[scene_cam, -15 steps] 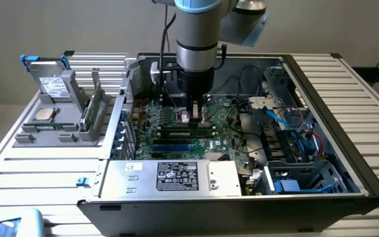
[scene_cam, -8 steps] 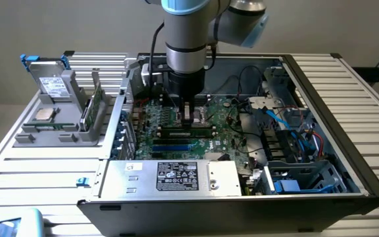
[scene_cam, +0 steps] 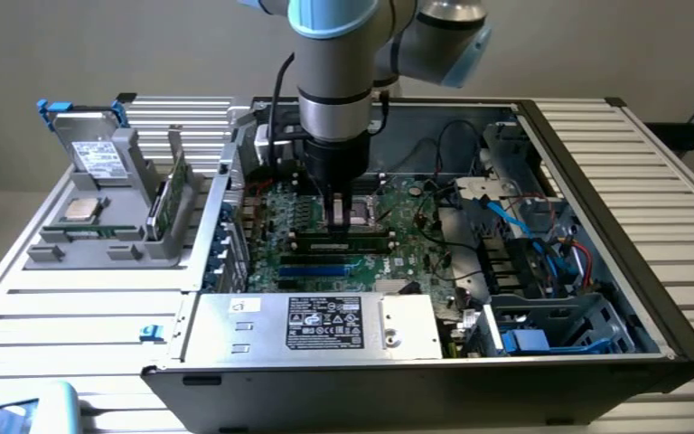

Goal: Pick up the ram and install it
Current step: 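Press down the ram until it locks into place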

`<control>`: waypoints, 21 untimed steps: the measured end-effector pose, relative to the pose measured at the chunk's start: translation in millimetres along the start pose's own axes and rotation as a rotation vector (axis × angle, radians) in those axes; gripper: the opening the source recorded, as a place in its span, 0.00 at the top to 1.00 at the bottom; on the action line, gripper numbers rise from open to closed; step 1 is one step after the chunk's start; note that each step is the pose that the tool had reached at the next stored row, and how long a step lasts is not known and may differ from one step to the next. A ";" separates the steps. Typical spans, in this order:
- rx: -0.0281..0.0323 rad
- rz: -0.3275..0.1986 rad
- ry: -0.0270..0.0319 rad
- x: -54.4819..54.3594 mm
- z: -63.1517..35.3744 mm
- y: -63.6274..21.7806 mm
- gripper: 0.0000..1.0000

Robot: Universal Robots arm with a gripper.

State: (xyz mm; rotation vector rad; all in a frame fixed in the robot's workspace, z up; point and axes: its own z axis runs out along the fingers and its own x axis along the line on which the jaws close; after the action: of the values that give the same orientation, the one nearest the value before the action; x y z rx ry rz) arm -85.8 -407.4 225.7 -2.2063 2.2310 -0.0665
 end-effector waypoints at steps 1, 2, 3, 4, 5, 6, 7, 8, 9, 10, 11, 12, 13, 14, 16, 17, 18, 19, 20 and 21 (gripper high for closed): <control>0.0011 0.000 -0.0001 0.0 1.0 0.1 0.89; 0.0018 0.000 -0.0006 -0.1 1.4 0.1 0.89; 0.0020 0.000 -0.0006 -0.2 0.9 0.0 0.89; 0.0038 0.000 -0.0031 -0.6 -2.0 -0.4 0.89; 0.0034 0.000 -0.0026 -0.4 -6.5 -0.6 0.89; 0.0025 0.000 -0.0016 0.0 -11.5 -0.9 0.89; 0.0025 0.000 -0.0016 0.2 -16.1 -1.8 0.89; 0.0023 0.000 -0.0014 0.3 -19.7 -3.2 0.89; 0.0025 0.000 -0.0015 0.3 -22.5 -5.9 0.89; 0.0025 0.000 -0.0015 0.4 -25.0 -8.5 0.89; 0.0024 0.000 -0.0014 0.4 -27.2 -11.2 0.89; 0.0025 0.000 -0.0013 0.4 -28.6 -13.0 0.89; 0.0025 0.000 -0.0016 0.4 -29.0 -14.0 0.89; 0.0019 0.000 -0.0016 0.4 -29.0 -14.4 0.89; 0.0014 0.000 -0.0016 0.4 -29.3 -14.4 0.89; 0.0012 0.000 -0.0015 0.5 -29.5 -14.4 0.89; 0.0013 0.000 -0.0016 0.5 -29.5 -14.4 0.89; 0.0012 0.000 -0.0014 0.5 -29.7 -14.4 0.89; 0.0013 0.000 -0.0015 0.5 -29.8 -14.4 0.89; 0.0012 0.000 -0.0014 0.5 -29.9 -14.4 0.89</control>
State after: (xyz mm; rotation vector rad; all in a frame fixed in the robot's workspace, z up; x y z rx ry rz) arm -72.4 -407.2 256.0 -2.2049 2.2298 -0.0662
